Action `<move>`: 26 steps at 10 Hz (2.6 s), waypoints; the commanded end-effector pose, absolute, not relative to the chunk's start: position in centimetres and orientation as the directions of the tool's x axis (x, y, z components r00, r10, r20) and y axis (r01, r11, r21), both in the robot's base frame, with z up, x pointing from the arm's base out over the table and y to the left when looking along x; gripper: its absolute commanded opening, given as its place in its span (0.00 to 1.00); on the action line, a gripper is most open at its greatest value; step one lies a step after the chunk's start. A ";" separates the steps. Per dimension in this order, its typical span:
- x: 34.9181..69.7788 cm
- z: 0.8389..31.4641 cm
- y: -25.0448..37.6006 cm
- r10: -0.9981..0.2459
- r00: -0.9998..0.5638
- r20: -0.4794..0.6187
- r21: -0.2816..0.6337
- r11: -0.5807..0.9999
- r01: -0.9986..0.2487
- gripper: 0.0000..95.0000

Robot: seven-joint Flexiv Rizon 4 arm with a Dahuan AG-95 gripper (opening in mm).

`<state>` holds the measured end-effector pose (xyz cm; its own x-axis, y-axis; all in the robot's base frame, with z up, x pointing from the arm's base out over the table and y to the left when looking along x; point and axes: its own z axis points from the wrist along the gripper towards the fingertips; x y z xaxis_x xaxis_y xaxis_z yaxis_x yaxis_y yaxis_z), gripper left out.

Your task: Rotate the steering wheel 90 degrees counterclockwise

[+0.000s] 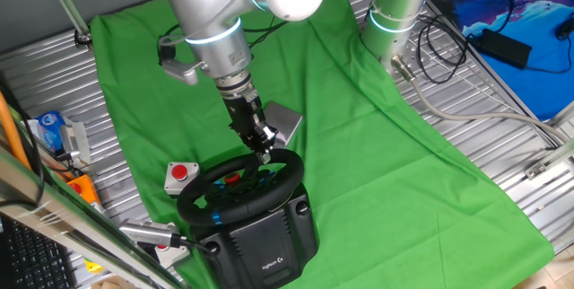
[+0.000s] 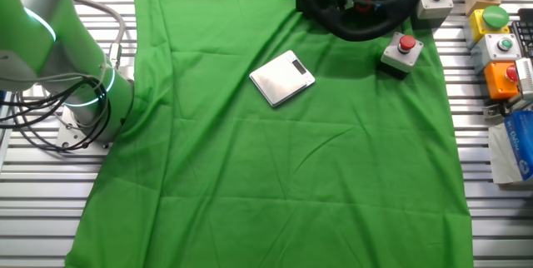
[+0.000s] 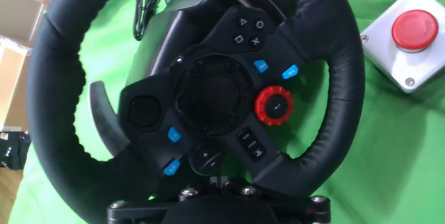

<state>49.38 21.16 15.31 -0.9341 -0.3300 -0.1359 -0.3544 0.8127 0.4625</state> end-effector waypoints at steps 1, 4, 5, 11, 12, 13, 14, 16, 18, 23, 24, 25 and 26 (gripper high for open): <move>49.4 14.7 21.1 -0.325 -0.933 -0.154 0.466 0.809 -0.359 0.00; 49.5 13.8 21.0 -0.320 -0.932 -0.169 0.465 0.808 -0.362 0.00; 49.5 13.6 20.9 -0.320 -0.932 -0.172 0.466 0.807 -0.363 0.00; 49.6 12.8 20.9 -0.318 -0.929 -0.190 0.463 0.805 -0.370 0.00; 49.6 12.6 20.8 -0.319 -0.927 -0.197 0.461 0.804 -0.375 0.00; 49.6 12.4 20.8 -0.320 -0.926 -0.201 0.460 0.803 -0.378 0.00; 49.7 12.3 20.8 -0.320 -0.925 -0.205 0.459 0.803 -0.380 0.00; 49.7 12.1 20.8 -0.329 -0.920 -0.214 0.452 0.801 -0.392 0.00; 50.3 12.1 20.5 -0.359 -0.904 -0.231 0.436 0.793 -0.426 0.00; 50.9 12.1 20.3 -0.417 -0.867 -0.273 0.378 0.782 -0.495 0.00; 51.1 12.1 20.3 -0.432 -0.856 -0.285 0.363 0.778 -0.514 0.00; 51.2 12.0 20.4 -0.444 -0.846 -0.295 0.353 0.772 -0.529 0.00; 51.4 11.9 20.5 -0.454 -0.838 -0.303 0.344 0.768 -0.541 0.00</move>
